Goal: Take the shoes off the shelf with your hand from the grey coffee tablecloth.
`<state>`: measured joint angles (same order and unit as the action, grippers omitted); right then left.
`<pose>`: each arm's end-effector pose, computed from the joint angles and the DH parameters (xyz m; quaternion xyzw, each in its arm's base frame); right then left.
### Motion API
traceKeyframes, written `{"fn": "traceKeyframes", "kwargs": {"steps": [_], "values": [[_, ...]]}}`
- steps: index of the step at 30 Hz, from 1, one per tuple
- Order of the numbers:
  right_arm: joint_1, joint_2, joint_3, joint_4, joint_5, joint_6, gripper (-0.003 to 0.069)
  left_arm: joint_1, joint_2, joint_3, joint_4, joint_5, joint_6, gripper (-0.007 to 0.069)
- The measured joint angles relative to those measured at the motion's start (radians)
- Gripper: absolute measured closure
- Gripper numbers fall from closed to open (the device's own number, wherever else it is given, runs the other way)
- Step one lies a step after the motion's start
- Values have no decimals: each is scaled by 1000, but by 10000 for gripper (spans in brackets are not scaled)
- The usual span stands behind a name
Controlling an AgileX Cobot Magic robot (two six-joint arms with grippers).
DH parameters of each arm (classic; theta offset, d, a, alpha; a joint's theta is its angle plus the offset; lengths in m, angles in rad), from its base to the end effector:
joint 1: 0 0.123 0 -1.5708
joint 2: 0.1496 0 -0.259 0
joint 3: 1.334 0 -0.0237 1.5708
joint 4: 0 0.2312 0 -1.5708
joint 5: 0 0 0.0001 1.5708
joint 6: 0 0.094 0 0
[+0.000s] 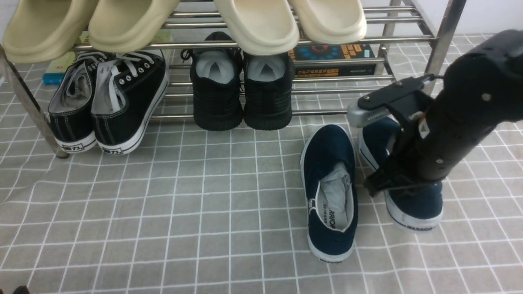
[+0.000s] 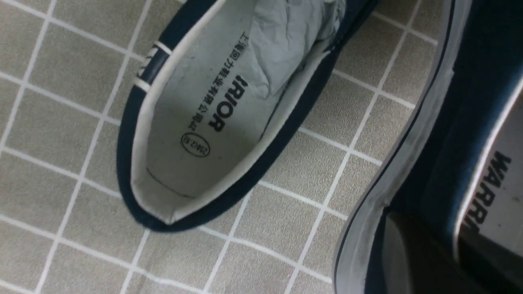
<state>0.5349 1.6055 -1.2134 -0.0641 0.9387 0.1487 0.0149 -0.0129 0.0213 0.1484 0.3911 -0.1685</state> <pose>0.2651 0.1514 0.2419 -0.2034 0.9650 0.0276 0.1630 0.0613 0.0062 0.1715 -0.0352 0.8064 0.0180 0.5900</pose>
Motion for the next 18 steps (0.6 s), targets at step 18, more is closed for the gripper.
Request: {"fn": "traceKeyframes", "kwargs": {"steps": [18], "values": [[-1,95,-10,93,-58,23,365,0,0,0,0,0,0,384]]}}
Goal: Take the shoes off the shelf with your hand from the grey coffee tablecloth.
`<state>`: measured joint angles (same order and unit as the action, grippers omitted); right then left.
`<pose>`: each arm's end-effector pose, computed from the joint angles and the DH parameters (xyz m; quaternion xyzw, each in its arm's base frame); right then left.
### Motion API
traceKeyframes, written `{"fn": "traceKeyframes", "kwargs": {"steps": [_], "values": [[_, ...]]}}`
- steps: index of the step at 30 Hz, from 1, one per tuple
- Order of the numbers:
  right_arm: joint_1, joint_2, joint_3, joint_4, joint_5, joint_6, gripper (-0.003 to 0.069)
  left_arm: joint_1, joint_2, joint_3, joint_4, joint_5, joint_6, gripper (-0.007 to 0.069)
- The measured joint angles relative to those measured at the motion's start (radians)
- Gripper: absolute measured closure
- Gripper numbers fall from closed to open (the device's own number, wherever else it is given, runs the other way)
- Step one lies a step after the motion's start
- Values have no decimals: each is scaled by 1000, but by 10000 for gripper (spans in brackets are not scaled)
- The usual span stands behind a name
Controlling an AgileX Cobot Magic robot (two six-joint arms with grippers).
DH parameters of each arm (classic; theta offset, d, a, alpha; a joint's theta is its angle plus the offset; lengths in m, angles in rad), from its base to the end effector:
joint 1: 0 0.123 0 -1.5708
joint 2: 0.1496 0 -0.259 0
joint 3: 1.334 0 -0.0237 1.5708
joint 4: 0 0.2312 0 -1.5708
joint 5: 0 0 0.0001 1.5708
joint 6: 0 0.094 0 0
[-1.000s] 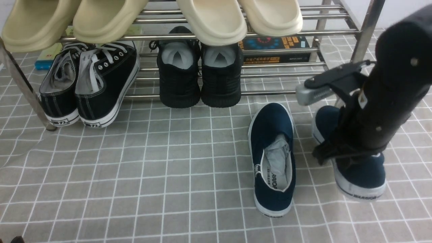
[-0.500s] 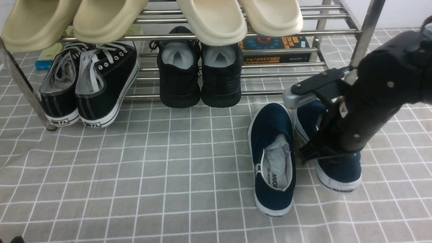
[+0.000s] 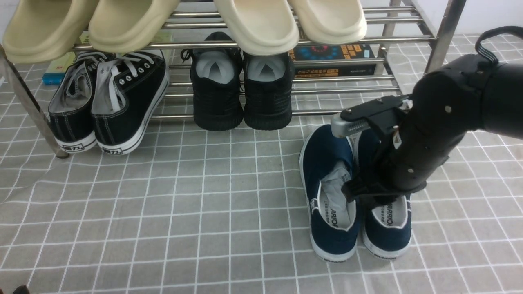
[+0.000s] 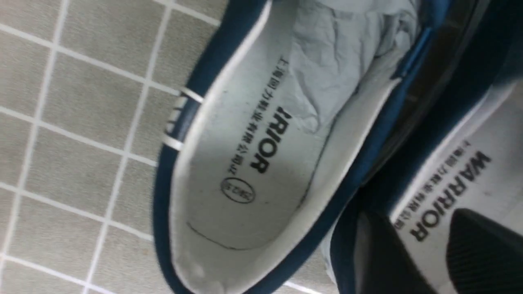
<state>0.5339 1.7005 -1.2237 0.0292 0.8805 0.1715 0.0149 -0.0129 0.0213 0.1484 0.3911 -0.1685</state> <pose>0.2761 0.1657 0.2163 -0.1708 0.9738 0.0635 0.1362 0.0613 0.0062 0.1715 -0.0352 0.8064 0.0180 0.5900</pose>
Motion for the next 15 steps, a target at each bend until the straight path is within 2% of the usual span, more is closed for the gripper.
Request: {"fn": "traceKeyframes", "kwargs": {"steps": [1,4,8,9,10,13,15], "values": [[0,-4,-13,12,25,0,339,0,0,0,0,0,0,384],[0,-21,-38,24,74,0,327,0,0,0,0,0,0,384],[0,-101,-85,26,181,-20,384,0,0,0,0,0,0,384],[0,-157,-92,26,223,-39,440,0,0,0,0,0,0,384],[0,-165,-92,26,228,-41,447,0,0,0,0,0,0,384],[0,-325,-94,23,324,-62,596,0,0,0,0,0,0,384],[0,-420,-81,23,340,-64,661,0,0,0,0,0,0,384]]}}
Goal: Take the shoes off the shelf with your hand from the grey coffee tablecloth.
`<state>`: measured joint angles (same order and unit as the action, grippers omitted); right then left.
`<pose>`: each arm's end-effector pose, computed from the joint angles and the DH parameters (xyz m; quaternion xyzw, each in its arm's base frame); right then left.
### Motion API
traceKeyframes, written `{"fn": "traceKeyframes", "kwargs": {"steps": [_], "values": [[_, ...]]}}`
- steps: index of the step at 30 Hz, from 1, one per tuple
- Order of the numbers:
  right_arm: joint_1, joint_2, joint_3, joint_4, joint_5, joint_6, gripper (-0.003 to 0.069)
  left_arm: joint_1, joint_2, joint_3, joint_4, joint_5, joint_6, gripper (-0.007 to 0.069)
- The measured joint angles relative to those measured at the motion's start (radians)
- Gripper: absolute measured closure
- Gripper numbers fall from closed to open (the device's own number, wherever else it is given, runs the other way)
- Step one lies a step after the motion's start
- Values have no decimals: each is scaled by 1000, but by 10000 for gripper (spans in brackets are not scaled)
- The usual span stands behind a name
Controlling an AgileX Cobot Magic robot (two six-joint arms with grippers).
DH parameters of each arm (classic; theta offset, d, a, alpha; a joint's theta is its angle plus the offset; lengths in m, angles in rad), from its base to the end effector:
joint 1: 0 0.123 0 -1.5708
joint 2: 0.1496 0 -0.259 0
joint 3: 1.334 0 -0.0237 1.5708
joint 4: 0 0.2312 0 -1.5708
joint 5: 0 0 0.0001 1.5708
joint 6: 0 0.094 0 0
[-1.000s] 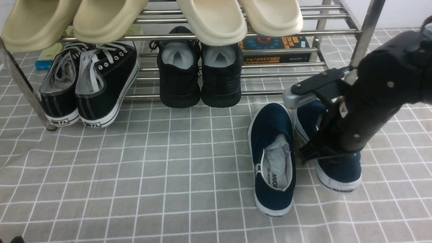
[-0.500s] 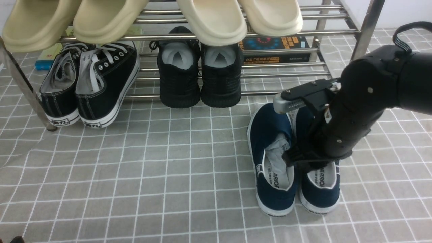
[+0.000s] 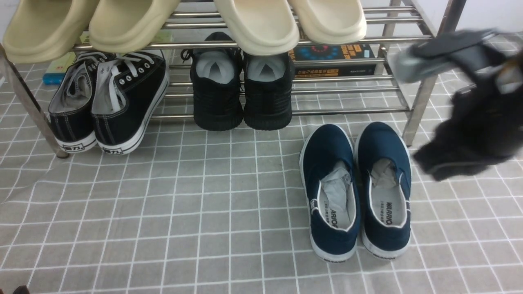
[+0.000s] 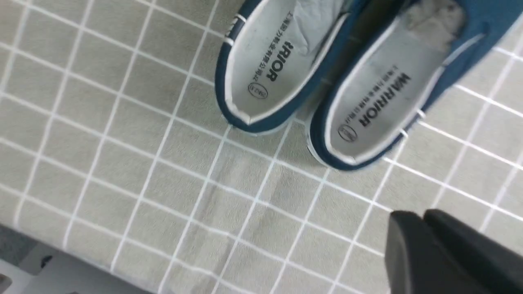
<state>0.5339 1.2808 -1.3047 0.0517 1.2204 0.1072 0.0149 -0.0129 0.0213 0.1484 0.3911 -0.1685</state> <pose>0.1980 0.1223 0.3445 -0.2030 0.9518 0.0964 0.2089 0.0613 0.0062 0.1715 -0.0352 0.8064 0.0180 0.5900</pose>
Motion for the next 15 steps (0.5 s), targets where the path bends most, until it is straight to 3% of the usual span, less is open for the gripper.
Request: {"fn": "traceKeyframes", "kwargs": {"steps": [7,15], "values": [[0,-311,201,1,-154,-3,673,0,0,0,0,0,0,384],[0,-589,622,3,-618,-7,673,0,0,0,0,0,0,384]]}}
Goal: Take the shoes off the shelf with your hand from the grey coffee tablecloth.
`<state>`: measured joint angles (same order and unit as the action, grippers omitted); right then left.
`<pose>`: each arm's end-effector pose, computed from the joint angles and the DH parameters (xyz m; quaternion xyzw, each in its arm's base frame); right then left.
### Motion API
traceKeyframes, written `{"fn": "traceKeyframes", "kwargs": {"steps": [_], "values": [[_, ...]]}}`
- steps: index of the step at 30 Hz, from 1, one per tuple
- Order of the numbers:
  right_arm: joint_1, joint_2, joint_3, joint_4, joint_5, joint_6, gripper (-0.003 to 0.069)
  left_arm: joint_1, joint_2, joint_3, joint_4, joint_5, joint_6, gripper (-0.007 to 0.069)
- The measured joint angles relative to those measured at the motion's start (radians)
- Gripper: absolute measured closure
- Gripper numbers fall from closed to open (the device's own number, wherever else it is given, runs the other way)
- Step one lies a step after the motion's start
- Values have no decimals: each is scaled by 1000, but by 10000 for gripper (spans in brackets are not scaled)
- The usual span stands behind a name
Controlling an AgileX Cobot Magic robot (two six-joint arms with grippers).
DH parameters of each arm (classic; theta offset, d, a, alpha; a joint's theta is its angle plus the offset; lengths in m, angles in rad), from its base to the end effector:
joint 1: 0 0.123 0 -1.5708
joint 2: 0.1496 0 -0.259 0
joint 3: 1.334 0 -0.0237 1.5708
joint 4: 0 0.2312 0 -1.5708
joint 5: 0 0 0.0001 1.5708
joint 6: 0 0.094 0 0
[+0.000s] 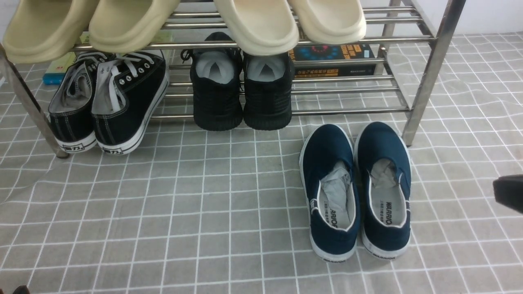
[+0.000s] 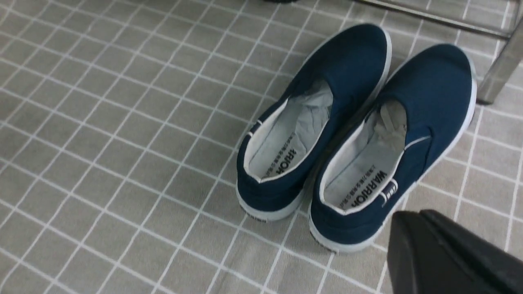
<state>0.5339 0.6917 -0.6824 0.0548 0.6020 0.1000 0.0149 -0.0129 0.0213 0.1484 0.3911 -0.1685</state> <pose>0.1168 0.0724 0.3107 -0.1748 0.8481 0.1792 0.4670 0.0613 0.0062 0.1715 -0.0352 0.8064 0.0180 0.5900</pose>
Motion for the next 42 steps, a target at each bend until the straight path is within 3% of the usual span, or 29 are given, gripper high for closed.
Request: {"fn": "traceKeyframes", "kwargs": {"steps": [4,25,32,37,42], "values": [[0,-49,69,1,-75,0,671,0,0,0,0,0,0,384],[0,-61,84,1,-69,0,659,0,0,0,0,0,0,384],[-4,-151,259,-24,-281,-6,654,0,0,0,0,0,0,384],[-100,-321,442,-41,-371,-19,650,0,0,0,0,0,0,384],[-297,-539,604,-41,-356,-23,645,0,0,0,0,0,0,384]]}}
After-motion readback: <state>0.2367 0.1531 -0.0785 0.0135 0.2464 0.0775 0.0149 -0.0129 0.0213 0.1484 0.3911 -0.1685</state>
